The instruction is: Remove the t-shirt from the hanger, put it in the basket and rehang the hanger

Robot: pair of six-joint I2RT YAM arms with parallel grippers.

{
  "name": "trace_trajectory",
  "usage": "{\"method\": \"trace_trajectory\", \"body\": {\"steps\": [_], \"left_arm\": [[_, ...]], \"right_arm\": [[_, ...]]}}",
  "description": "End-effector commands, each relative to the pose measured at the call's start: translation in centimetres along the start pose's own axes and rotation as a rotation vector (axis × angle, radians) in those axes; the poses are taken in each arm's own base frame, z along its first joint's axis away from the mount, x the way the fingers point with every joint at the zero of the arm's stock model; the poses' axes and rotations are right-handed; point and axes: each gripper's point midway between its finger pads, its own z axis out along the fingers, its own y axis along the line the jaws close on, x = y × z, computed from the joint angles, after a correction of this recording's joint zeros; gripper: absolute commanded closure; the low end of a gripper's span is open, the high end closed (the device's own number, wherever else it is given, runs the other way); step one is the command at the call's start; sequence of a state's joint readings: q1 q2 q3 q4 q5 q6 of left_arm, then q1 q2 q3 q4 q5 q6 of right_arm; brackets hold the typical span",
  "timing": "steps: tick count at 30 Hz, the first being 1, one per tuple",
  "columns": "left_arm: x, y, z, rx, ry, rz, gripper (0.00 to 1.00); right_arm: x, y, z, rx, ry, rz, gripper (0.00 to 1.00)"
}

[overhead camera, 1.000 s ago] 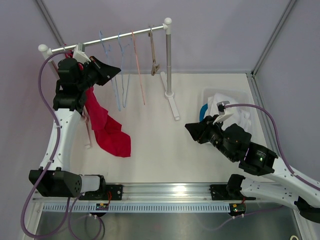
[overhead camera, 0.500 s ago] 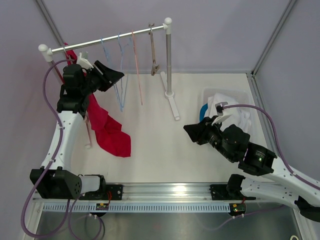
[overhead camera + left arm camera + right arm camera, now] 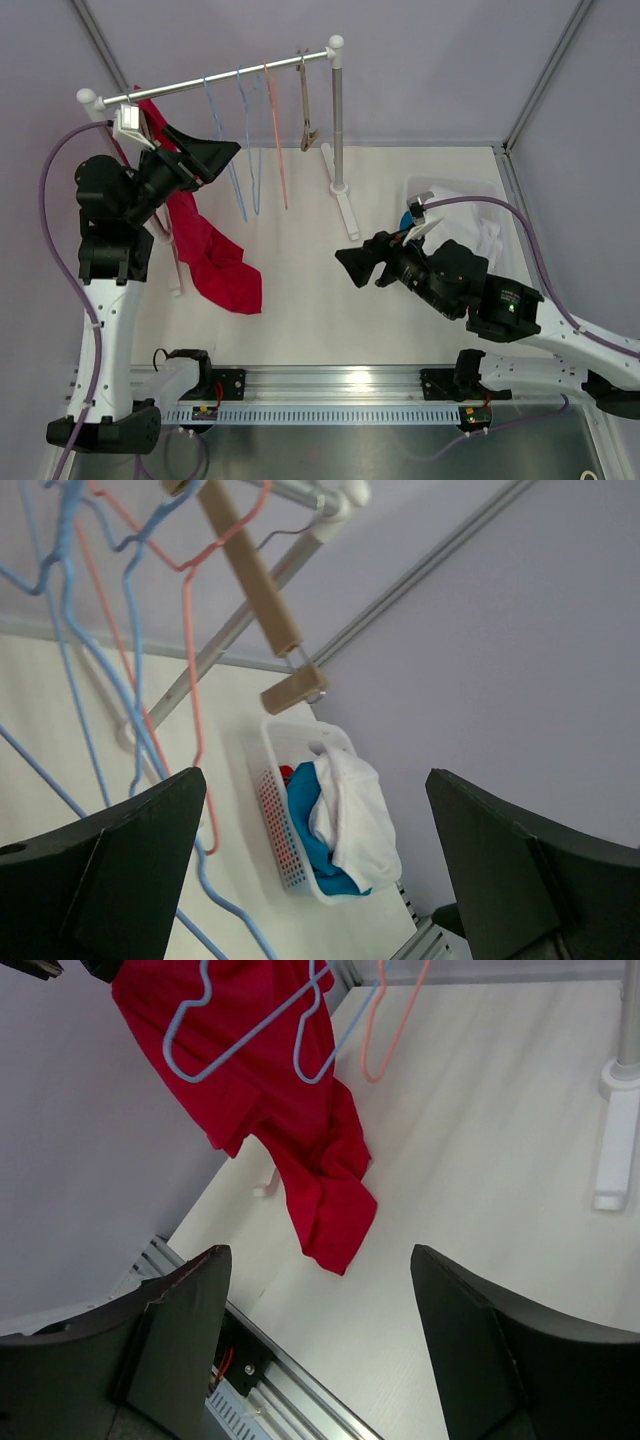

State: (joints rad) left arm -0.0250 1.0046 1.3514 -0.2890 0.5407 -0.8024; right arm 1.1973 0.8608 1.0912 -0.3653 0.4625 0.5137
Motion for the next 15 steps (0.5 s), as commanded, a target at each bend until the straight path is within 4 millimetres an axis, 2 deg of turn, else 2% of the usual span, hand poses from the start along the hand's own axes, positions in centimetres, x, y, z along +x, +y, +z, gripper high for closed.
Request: {"method": "trace_trajectory", "body": {"steps": [1, 2, 3, 4, 5, 6, 7, 8, 12, 13, 15], "left_arm": [[-1.4, -7.0, -3.8, 0.196, -0.038, 0.112, 0.01], [-1.4, -8.0, -4.7, 0.217, -0.05, 0.132, 0.01], [-1.4, -9.7, -6.8, 0.249, -0.088, 0.168, 0.01], [-1.4, -10.5, -7.9, 0.263, -0.109, 0.186, 0.01], [-1.5, -11.0, -8.9, 0.264, -0.141, 0.196, 0.01], [-1.5, -11.7, -10.1, 0.274, -0.172, 0.211, 0.01], [-1.3, -13.5, -12.7, 0.307, -0.226, 0.246, 0.01], [-1.5, -14.4, -14.0, 0.321, -0.262, 0.265, 0.01], [-0.7, -18.8, -17.9, 0.447, -0.249, 0.302, 0.01], [-0.6, -20.3, -19.2, 0.49, -0.253, 0.329, 0.01], [-0.4, -21.2, -20.3, 0.514, -0.254, 0.377, 0.01]], "right_arm": [[-4.0, 2.7, 0.3, -0.043, -0.097, -0.034, 0.18], [-3.6, 3.3, 1.1, -0.044, -0.082, -0.054, 0.18], [-3.8, 3.9, 1.5, -0.053, -0.084, -0.071, 0.18], [-4.8, 4.8, 1.7, -0.07, -0.101, -0.071, 0.18], [-4.1, 5.6, 2.8, -0.079, -0.085, -0.103, 0.18], [-4.3, 6.3, 3.2, -0.093, -0.086, -0.107, 0.19], [-5.3, 7.5, 3.4, -0.117, -0.101, -0.106, 0.19], [-4.5, 8.6, 4.7, -0.139, -0.083, -0.139, 0.2], [-4.3, 12.3, 7.6, -0.206, -0.069, -0.193, 0.24], [-4.5, 13.5, 8.8, -0.219, -0.077, -0.216, 0.25], [-4.2, 14.9, 10.0, -0.244, -0.074, -0.248, 0.26]]}}
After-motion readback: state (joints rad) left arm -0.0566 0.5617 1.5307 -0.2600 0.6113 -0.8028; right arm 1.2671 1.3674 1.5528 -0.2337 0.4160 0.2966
